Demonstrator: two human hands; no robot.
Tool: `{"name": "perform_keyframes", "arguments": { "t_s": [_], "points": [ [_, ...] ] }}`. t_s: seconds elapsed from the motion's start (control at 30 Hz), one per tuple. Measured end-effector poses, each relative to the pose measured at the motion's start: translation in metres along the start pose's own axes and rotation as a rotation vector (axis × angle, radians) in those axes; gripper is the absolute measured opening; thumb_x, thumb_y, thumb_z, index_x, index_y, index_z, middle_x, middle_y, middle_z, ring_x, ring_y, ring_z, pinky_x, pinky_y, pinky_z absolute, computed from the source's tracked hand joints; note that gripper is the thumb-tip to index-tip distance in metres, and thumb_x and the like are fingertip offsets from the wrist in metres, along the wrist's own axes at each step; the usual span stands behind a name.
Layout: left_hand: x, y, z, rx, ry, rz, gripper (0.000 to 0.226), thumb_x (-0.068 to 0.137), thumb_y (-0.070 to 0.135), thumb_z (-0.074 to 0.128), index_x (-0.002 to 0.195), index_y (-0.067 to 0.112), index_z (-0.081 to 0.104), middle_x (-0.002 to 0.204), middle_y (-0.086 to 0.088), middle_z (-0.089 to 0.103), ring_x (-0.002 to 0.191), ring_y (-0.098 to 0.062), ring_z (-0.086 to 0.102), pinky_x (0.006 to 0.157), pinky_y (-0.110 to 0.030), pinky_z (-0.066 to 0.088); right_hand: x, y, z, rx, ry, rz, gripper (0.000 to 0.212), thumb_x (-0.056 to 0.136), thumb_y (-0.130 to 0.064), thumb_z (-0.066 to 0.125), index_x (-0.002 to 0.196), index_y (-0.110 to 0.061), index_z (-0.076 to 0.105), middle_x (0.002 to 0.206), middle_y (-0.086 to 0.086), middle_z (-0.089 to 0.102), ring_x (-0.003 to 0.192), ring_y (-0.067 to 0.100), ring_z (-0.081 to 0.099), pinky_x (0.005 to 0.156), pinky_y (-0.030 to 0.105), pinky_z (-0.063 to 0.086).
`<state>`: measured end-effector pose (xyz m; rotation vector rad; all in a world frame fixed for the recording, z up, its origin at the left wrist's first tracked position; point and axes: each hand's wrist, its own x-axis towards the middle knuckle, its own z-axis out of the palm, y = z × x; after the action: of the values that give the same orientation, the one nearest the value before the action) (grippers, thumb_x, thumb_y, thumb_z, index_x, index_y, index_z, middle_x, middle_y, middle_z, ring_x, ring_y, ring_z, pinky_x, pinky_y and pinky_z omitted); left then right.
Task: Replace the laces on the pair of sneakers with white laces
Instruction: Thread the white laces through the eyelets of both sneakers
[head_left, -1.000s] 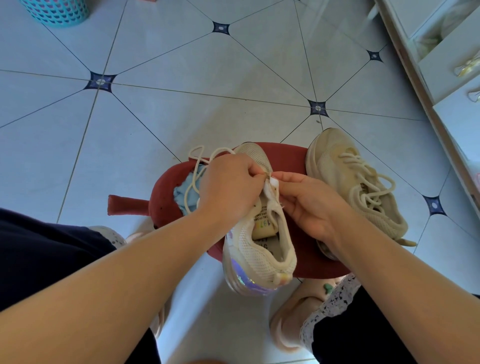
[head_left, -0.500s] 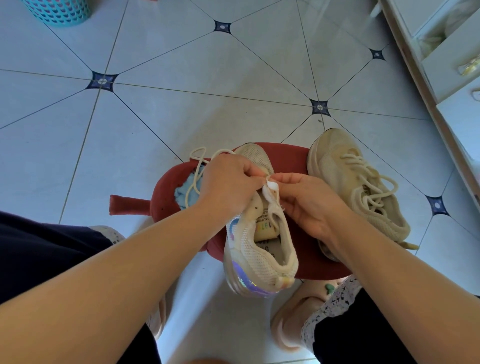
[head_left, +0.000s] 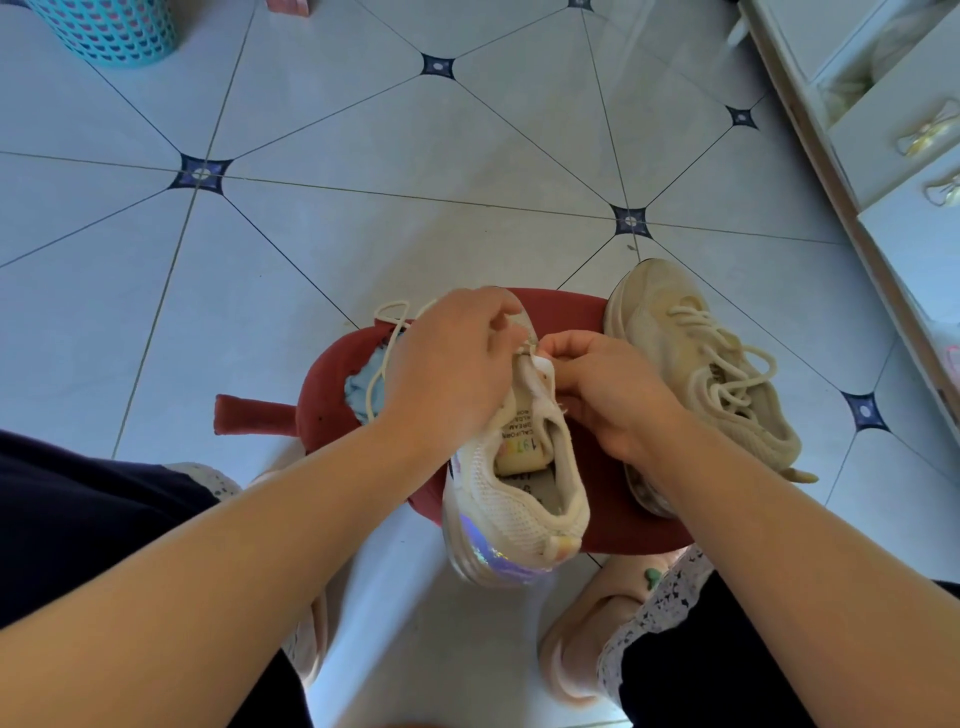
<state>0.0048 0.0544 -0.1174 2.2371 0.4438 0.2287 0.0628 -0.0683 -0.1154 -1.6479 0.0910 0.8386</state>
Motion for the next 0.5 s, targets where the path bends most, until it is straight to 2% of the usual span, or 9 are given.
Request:
{"name": "perform_keyframes", "arguments": {
  "t_s": [0.07, 0.13, 0.23, 0.3, 0.37, 0.43, 0.5],
  "points": [
    [0.0027, 0.0043, -0.0034, -0.054, -0.057, 0.002, 0.012, 0.086, 0.039, 0.054, 0.088, 0.035, 0.065, 0.094, 0.015, 0.061, 0.087, -0.002, 0.051, 0.07, -0.019, 0.031, -0.0005, 0.0009, 0.0006, -0.051, 0.009, -0.055, 0.021, 0.084, 0.007, 0.055, 0.072, -0.01, 0.059, 0.05, -0.006, 0.056, 0.045, 0.003, 0.054, 0.043, 0.014, 0.044],
    [0.004, 0.0076, -0.0062, -0.059, -0.186, -0.003, 0.019, 0.079, 0.052, 0.057, 0.077, 0.035, 0.065, 0.085, 0.017, 0.062, 0.084, -0.002, 0.055, 0.072, -0.023, 0.04, -0.0009, 0.0002, 0.0014, -0.114, 0.02, -0.098, 0.02, 0.083, 0.007, 0.053, 0.074, -0.01, 0.059, 0.058, -0.002, 0.059, 0.05, 0.005, 0.057, 0.046, 0.015, 0.046],
    [0.0053, 0.0099, -0.0072, 0.093, -0.293, 0.036, 0.025, 0.075, 0.057, 0.058, 0.082, 0.034, 0.067, 0.078, 0.016, 0.059, 0.08, -0.004, 0.056, 0.066, -0.022, 0.041, -0.0008, 0.0, 0.0003, -0.171, 0.038, -0.084, 0.025, 0.081, 0.01, 0.046, 0.074, -0.011, 0.059, 0.064, 0.0, 0.06, 0.054, 0.008, 0.057, 0.045, 0.015, 0.045],
    [0.007, 0.0102, -0.0093, 0.202, -0.302, 0.056, 0.021, 0.077, 0.052, 0.059, 0.088, 0.036, 0.066, 0.083, 0.016, 0.059, 0.082, -0.005, 0.055, 0.062, -0.02, 0.038, 0.0, 0.0006, -0.0019, -0.102, 0.021, -0.028, 0.03, 0.081, 0.015, 0.041, 0.07, -0.01, 0.054, 0.064, 0.001, 0.055, 0.057, 0.009, 0.055, 0.047, 0.015, 0.047],
    [0.0062, 0.0103, -0.0103, 0.244, -0.293, 0.05, 0.02, 0.076, 0.047, 0.058, 0.093, 0.039, 0.065, 0.094, 0.016, 0.062, 0.088, -0.006, 0.055, 0.065, -0.025, 0.041, 0.0006, 0.0009, -0.003, -0.051, 0.016, 0.003, 0.032, 0.083, 0.016, 0.039, 0.068, -0.01, 0.051, 0.066, 0.002, 0.053, 0.059, 0.008, 0.054, 0.05, 0.016, 0.05],
    [0.0036, 0.0102, -0.0094, 0.255, -0.254, 0.057, 0.023, 0.077, 0.046, 0.056, 0.097, 0.042, 0.064, 0.101, 0.017, 0.063, 0.094, -0.007, 0.057, 0.072, -0.027, 0.042, 0.0026, 0.0008, -0.0027, -0.072, 0.097, -0.029, 0.03, 0.085, 0.012, 0.041, 0.07, -0.012, 0.051, 0.067, 0.001, 0.054, 0.058, 0.007, 0.055, 0.05, 0.016, 0.049],
    [0.0007, 0.0105, -0.008, 0.294, -0.197, 0.092, 0.025, 0.079, 0.048, 0.052, 0.101, 0.042, 0.064, 0.102, 0.016, 0.065, 0.096, -0.009, 0.058, 0.071, -0.026, 0.04, 0.0044, 0.001, -0.0008, -0.135, 0.216, -0.11, 0.028, 0.086, 0.007, 0.044, 0.071, -0.015, 0.053, 0.065, -0.001, 0.054, 0.051, 0.002, 0.054, 0.047, 0.014, 0.046]
  ]
}}
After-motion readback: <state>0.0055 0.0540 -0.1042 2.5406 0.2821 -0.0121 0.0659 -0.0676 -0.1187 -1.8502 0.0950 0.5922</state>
